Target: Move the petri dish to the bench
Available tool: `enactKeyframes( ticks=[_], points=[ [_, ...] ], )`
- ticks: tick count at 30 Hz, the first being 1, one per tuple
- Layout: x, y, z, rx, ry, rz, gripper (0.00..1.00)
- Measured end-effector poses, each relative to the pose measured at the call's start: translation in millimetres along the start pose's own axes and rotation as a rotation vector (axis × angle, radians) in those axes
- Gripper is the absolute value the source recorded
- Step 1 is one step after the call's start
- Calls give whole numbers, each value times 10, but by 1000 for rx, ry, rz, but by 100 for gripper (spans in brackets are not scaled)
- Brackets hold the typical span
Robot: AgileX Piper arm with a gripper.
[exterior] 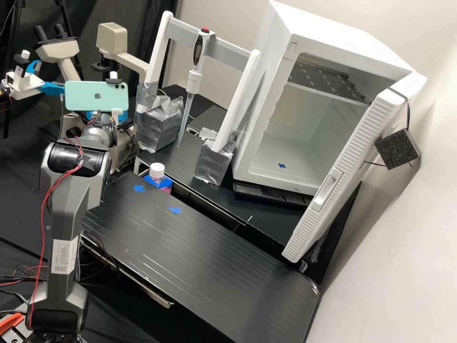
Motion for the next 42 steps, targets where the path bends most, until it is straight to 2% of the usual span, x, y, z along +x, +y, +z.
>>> enactKeyframes(
  ticks=[5, 6, 8, 11, 14, 37, 42],
  points=[
    [0, 0, 0, -20, 0, 0, 0],
    [0, 0, 0, -20, 0, 0, 100],
    [0, 0, 0, -22, 0, 0, 100],
    [0, 0, 0, -55, 0, 0, 100],
    [0, 0, 0, -64, 0, 0, 100],
    [3, 9, -35, -66, 8, 2, 100],
    [10, 33, -83, -26, 45, 6, 100]
  ],
)
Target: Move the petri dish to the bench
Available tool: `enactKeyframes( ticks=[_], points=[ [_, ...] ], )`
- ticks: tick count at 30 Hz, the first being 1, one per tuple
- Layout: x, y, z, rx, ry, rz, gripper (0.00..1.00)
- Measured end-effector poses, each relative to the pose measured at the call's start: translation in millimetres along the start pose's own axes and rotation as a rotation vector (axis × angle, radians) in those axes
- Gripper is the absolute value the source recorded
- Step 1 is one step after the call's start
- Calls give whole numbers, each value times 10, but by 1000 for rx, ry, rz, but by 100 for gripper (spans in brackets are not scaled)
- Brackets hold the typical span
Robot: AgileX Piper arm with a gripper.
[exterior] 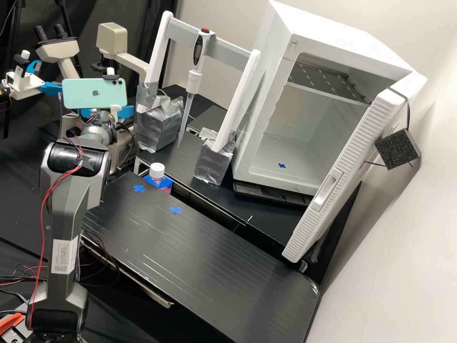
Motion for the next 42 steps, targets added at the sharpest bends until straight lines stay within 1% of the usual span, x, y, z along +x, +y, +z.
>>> enactKeyframes(
  ticks=[1, 3, 5, 7, 8, 9, 10, 13, 14, 17, 21, 23, 24, 25, 32, 33, 39, 41, 42],
  points=[
    [5, -5, -3, 8, 7, 0, 100],
    [26, -12, -10, 38, 39, 9, 100],
    [49, -19, -11, 49, 69, 21, 100],
    [66, -15, 11, 55, 84, 31, 100],
    [81, -24, 18, 65, 92, 36, 100],
    [97, -32, 35, 79, 94, 41, 100],
    [104, -35, 42, 86, 93, 46, 100],
    [151, -81, 91, 99, 81, 45, 100],
    [176, -105, 126, 101, 69, 44, 100],
    [222, -144, 212, 93, 44, 42, 100],
    [270, -208, 289, 98, 21, 32, 100],
    [272, -226, 303, 91, 17, 28, 100],
    [271, -233, 307, 78, 15, 26, 100],
    [273, -238, 312, 75, 13, 24, 100],
    [278, -230, 346, 75, 7, 26, 100],
    [278, -230, 346, 75, 7, 26, 0],
    [281, -234, 349, 74, 6, 25, 0],
    [279, -235, 350, 70, 9, 29, 0],
    [277, -242, 353, 61, 11, 31, 0]
  ],
)
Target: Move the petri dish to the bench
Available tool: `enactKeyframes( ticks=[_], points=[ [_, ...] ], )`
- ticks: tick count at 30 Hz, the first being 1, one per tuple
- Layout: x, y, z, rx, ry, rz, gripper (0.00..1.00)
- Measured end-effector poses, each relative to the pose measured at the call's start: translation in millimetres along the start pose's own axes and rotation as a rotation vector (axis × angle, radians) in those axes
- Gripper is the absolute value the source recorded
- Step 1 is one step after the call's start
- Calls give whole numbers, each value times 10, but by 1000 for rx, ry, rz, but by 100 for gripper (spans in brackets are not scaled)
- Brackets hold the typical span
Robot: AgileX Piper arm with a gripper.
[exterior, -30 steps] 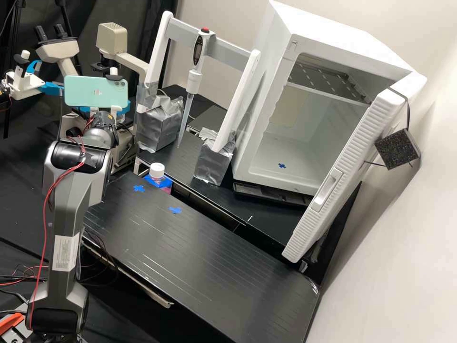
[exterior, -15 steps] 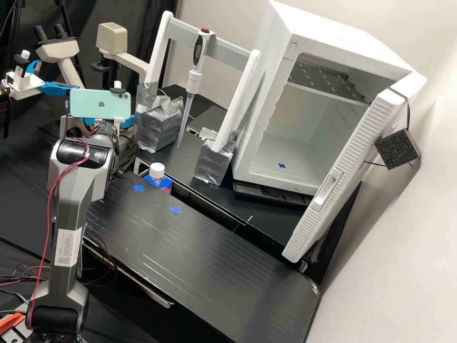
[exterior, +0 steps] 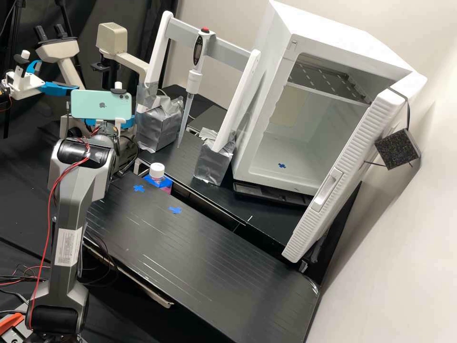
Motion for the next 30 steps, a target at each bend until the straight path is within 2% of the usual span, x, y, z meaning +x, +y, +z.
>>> enactKeyframes(
  ticks=[10, 17, 19, 27, 30],
  points=[
    [-15, 14, 37, 4, 14, 19, 0],
    [-15, 6, 30, -17, 21, 11, 0],
    [-15, 6, 30, -13, 21, 10, 0],
    [-15, -2, 14, -49, 39, 2, 0],
    [-16, -3, 10, -53, 43, 2, 0]
  ],
)
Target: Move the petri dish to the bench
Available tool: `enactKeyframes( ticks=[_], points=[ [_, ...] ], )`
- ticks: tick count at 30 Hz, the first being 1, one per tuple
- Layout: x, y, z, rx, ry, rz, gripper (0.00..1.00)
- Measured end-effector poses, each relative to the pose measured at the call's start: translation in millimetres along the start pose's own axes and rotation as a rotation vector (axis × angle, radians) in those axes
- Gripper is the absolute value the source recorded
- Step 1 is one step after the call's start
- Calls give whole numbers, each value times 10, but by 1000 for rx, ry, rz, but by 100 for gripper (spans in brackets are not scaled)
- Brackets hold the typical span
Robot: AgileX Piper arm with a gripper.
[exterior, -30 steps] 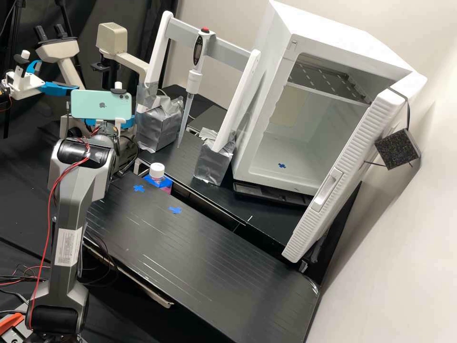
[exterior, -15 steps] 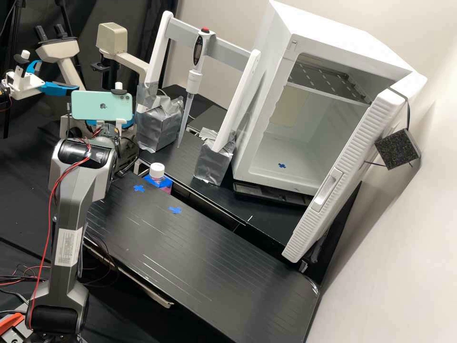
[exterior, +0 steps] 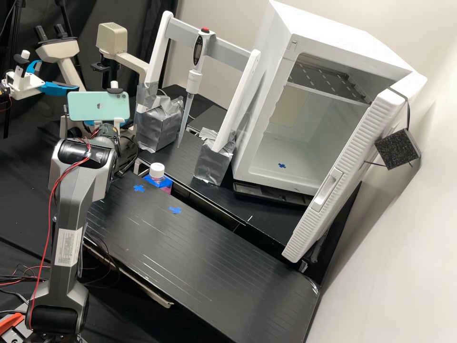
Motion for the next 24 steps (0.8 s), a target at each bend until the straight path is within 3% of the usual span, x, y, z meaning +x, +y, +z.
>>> enactKeyframes(
  ticks=[24],
  points=[
    [-44, -5, -22, 16, 9, -13, 0]
  ],
)
